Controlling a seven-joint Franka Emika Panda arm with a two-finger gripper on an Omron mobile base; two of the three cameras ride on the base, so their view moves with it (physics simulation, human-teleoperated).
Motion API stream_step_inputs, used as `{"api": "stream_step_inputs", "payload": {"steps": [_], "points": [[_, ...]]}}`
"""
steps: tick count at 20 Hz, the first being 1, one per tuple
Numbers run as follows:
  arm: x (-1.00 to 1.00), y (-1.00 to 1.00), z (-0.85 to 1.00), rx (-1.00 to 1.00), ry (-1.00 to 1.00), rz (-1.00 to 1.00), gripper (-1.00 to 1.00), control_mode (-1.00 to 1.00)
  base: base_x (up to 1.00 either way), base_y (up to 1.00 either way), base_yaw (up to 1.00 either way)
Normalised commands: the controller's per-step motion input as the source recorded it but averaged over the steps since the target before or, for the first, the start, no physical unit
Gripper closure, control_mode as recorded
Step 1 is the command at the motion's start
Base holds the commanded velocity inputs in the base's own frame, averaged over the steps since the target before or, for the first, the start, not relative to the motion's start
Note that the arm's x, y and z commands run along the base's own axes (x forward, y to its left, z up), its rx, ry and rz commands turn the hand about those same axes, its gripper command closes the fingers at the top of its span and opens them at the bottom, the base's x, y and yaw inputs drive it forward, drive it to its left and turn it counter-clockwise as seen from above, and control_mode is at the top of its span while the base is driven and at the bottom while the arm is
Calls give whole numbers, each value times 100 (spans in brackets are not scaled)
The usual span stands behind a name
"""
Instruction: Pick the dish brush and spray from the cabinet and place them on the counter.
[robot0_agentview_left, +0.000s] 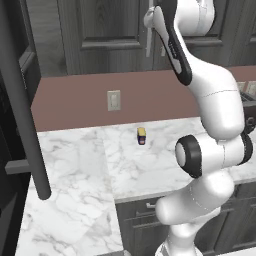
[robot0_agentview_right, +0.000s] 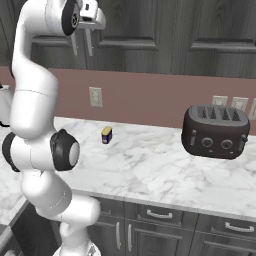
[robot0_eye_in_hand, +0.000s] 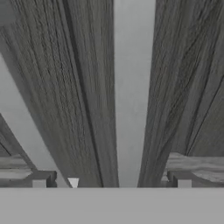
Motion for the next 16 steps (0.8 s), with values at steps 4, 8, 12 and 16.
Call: {"api": "stream_step_inputs", "payload": {"steps": [4, 8, 12, 16], "points": [[9, -11, -51, -6, -14, -2, -100, -100, 0, 0, 0], [11, -31, -48, -6, -10, -3, -100, -100, 0, 0, 0], [39, -17, -29, -5, -7, -1, -100, -100, 0, 0, 0], [70, 3, -6, 0, 0, 4, -100, -100, 0, 0, 0]]}}
